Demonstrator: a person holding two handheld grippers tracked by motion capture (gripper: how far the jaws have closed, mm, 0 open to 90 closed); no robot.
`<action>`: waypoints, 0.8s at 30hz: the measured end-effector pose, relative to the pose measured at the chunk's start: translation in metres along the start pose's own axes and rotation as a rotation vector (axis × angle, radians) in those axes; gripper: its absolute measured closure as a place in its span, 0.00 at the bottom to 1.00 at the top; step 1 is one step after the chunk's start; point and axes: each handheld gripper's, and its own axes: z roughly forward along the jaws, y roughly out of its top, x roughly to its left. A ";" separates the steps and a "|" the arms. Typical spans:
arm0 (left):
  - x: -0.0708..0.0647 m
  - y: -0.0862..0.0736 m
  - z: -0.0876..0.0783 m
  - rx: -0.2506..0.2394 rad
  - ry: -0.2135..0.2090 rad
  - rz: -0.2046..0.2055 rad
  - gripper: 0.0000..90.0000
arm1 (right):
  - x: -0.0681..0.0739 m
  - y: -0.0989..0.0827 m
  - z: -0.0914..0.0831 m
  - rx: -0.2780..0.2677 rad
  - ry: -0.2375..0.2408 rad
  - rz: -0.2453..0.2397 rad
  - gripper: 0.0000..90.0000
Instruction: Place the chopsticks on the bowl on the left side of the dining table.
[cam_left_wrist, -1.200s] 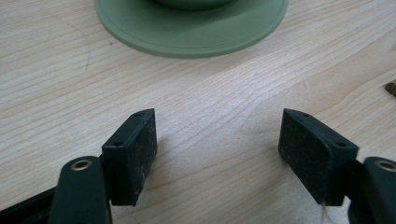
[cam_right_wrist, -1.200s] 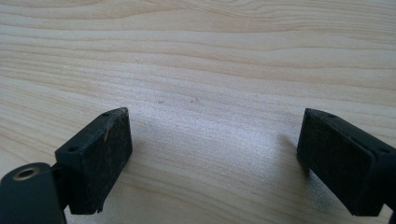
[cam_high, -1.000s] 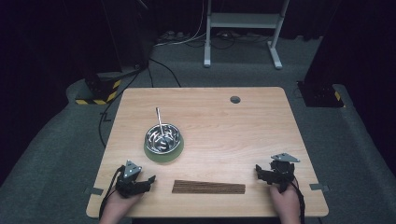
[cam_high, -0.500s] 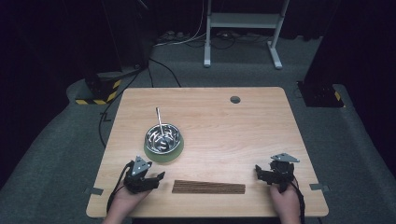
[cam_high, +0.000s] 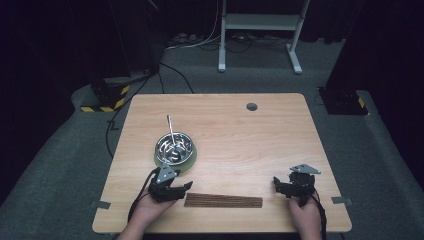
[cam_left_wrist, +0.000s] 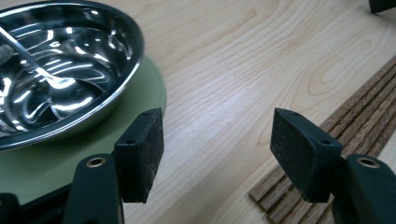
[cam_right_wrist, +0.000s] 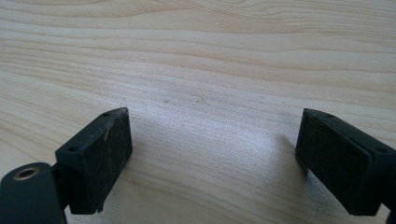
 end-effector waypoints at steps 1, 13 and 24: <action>-0.001 0.000 0.000 -0.003 -0.011 0.006 0.41 | 0.000 0.000 0.000 0.002 0.002 0.000 0.11; -0.008 -0.018 0.004 0.016 -0.059 0.008 0.54 | 0.000 -0.001 0.001 -0.014 -0.008 -0.008 0.12; -0.005 -0.024 0.012 0.029 -0.058 -0.010 0.54 | 0.001 -0.001 0.001 -0.015 -0.008 -0.007 0.11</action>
